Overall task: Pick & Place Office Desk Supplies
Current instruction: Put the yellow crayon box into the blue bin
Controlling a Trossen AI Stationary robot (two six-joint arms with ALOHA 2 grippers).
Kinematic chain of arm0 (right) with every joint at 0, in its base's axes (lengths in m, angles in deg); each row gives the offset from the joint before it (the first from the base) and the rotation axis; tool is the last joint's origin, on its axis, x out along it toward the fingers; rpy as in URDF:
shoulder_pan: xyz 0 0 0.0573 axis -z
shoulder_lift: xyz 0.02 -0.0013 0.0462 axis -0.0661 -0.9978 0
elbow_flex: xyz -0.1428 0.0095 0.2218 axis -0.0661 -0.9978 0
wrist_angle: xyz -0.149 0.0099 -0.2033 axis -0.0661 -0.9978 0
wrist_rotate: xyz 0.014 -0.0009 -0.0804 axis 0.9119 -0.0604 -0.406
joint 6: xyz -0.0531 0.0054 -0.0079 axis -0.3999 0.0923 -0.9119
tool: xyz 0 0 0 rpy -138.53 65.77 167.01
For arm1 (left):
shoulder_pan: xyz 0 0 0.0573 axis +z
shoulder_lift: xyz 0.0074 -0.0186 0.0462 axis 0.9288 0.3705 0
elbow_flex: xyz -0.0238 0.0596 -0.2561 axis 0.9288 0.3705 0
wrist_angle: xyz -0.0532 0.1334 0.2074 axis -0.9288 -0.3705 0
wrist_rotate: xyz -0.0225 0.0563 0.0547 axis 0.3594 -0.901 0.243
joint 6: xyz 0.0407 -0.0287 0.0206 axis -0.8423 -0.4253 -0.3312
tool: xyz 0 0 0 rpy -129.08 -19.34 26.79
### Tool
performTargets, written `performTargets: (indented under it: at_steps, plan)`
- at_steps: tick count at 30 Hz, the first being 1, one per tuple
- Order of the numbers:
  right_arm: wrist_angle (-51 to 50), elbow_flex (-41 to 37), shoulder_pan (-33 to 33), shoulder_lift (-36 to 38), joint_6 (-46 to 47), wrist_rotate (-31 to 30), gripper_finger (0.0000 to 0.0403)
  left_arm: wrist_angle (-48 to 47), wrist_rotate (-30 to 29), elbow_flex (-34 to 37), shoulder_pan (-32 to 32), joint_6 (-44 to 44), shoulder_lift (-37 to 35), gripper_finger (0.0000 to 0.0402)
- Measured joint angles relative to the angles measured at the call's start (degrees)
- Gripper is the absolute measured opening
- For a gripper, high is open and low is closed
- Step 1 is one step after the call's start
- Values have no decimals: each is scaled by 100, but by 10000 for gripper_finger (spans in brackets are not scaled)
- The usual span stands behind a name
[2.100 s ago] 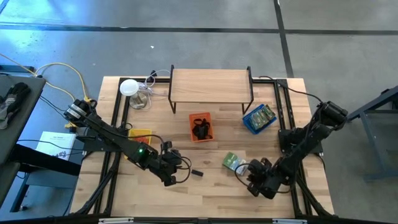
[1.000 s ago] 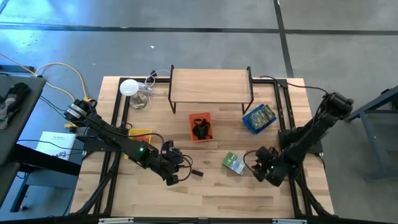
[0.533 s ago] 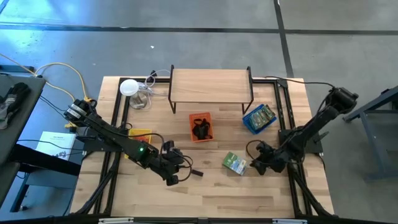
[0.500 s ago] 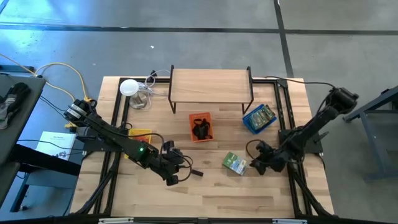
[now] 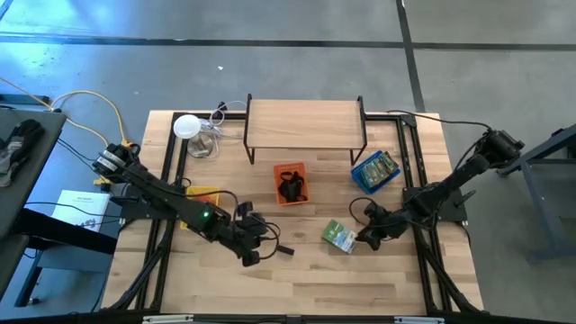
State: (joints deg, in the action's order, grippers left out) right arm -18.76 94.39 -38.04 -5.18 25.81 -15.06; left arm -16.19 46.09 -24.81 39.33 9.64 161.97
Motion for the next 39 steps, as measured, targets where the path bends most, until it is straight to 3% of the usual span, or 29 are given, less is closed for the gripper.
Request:
performTargets:
  at_steps: [10,30,39]
  plan:
    - [535,0,29,0,-349,129,118,2,0,0,37,0,0,91]
    - [62,0,-273,-3,602,290,118,0,-2,0,30,2,0,91]
    - [777,2,-427,-760,865,78,118,0,-4,0,30,2,0,91]
